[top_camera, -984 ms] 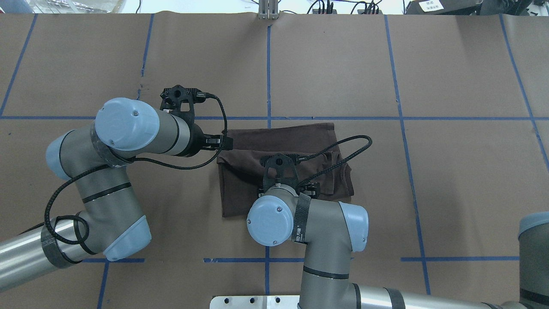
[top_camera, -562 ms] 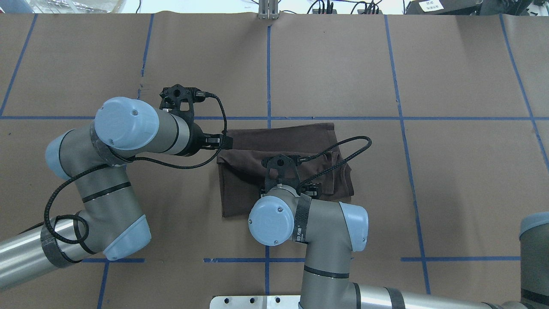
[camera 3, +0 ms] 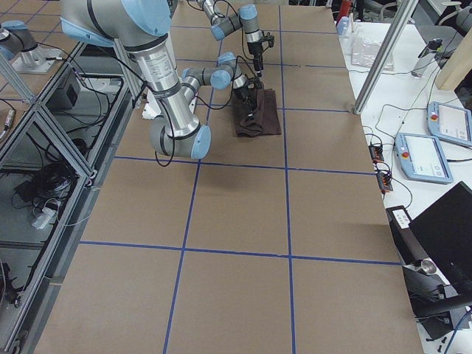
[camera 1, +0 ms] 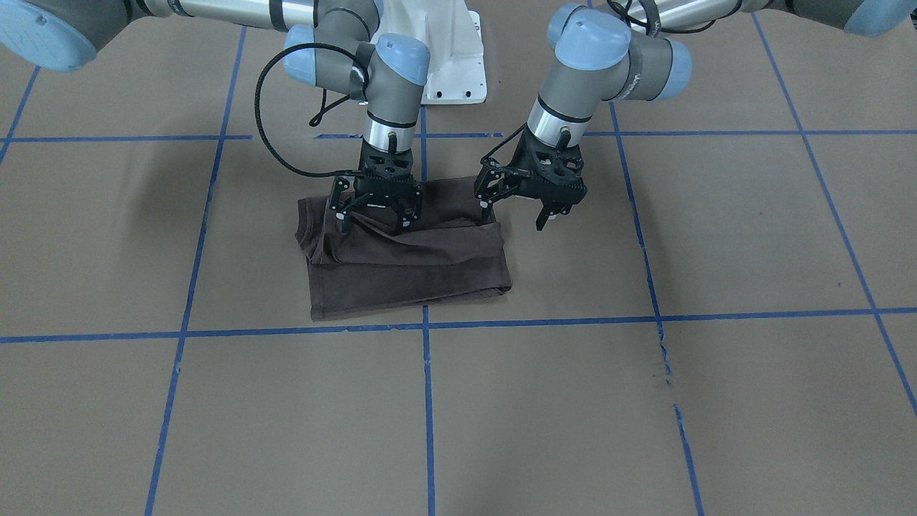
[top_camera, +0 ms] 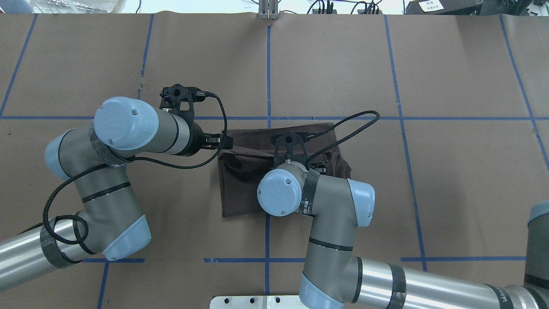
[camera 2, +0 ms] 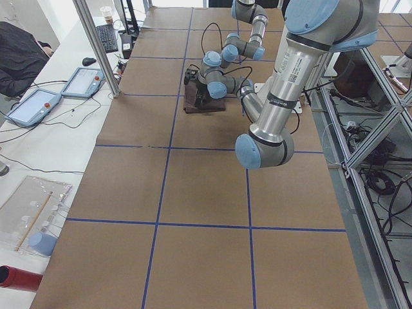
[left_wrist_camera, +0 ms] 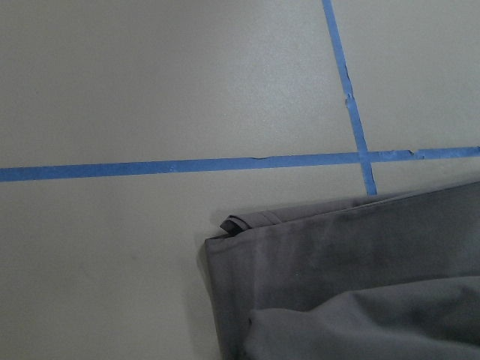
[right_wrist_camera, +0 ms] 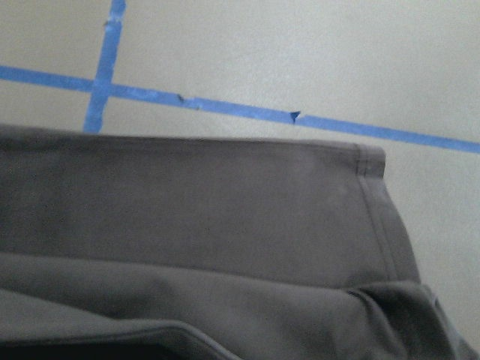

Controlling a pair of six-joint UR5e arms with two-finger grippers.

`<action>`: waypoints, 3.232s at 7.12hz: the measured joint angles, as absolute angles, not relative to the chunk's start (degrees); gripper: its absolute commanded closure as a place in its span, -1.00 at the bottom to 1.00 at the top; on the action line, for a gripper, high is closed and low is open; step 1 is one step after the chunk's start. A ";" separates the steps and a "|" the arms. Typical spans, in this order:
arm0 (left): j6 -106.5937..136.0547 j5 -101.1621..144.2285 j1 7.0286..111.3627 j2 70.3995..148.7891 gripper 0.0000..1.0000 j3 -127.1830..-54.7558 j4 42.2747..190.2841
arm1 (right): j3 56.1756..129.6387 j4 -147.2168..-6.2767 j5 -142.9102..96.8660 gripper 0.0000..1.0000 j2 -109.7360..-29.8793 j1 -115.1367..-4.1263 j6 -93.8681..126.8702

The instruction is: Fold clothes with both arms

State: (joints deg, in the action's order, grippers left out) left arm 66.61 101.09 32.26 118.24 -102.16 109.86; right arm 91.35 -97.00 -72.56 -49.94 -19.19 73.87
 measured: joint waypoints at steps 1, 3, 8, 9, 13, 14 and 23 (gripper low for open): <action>66.62 101.13 32.25 118.23 -1.00 -102.22 109.86 | 90.57 -97.00 -73.16 -1.00 -49.50 -21.49 71.94; 66.68 101.16 32.26 118.16 -1.00 -102.29 109.86 | 85.32 -94.07 -75.24 -1.00 -46.36 -27.09 68.12; 77.50 100.83 29.79 118.30 -0.21 -99.29 114.11 | 82.69 -86.09 -87.33 -1.00 -44.27 -35.08 63.06; 82.27 100.63 29.04 118.18 -0.06 -97.48 117.73 | 83.35 -86.06 -88.07 -1.00 -44.51 -35.57 62.73; 87.17 100.46 28.41 118.09 1.00 -95.44 121.51 | 83.75 -86.05 -88.41 -1.00 -44.64 -35.85 62.58; 87.17 100.46 28.40 118.17 1.00 -95.46 121.50 | 83.79 -86.04 -88.42 -1.00 -44.68 -35.86 62.58; 90.27 97.67 33.20 125.56 -0.99 -81.67 120.64 | 89.41 -86.24 -88.48 -1.00 -48.58 -35.77 62.34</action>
State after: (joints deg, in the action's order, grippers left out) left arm 90.27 97.67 33.20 125.56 -81.67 120.64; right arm 89.41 -86.24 -88.48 -48.58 -35.77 62.34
